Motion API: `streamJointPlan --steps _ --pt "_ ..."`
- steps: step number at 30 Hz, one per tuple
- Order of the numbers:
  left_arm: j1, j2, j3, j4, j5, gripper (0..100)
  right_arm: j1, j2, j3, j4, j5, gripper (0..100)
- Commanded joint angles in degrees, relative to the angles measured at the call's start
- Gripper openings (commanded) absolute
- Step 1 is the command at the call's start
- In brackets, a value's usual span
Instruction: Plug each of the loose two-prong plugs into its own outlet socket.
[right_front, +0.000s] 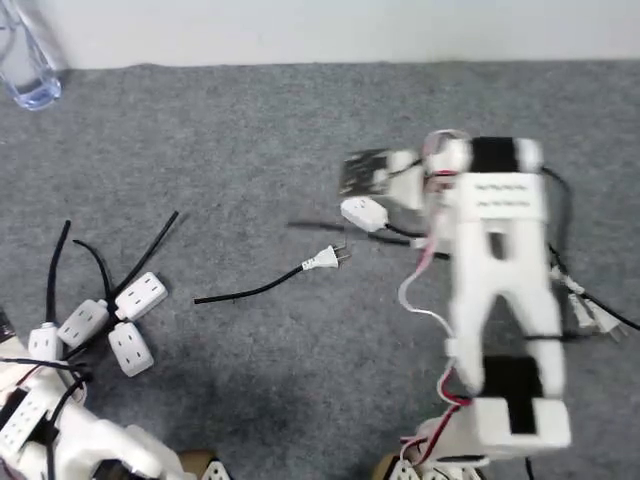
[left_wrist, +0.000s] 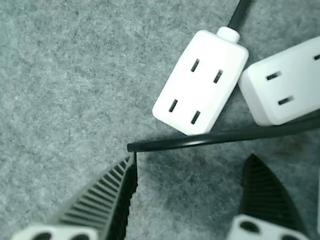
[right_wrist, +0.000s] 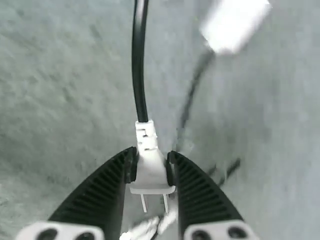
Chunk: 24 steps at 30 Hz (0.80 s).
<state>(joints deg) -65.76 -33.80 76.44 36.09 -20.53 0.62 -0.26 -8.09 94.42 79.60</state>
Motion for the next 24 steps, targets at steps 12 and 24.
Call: streamJointPlan --steps 12,24 --pt "0.18 -1.23 -0.13 -1.14 -0.53 32 30.46 10.42 -1.76 -18.68 0.18 0.9" --pt "0.18 -1.23 -0.13 -1.14 -0.53 32 35.91 23.25 -1.76 -23.69 0.35 1.6"
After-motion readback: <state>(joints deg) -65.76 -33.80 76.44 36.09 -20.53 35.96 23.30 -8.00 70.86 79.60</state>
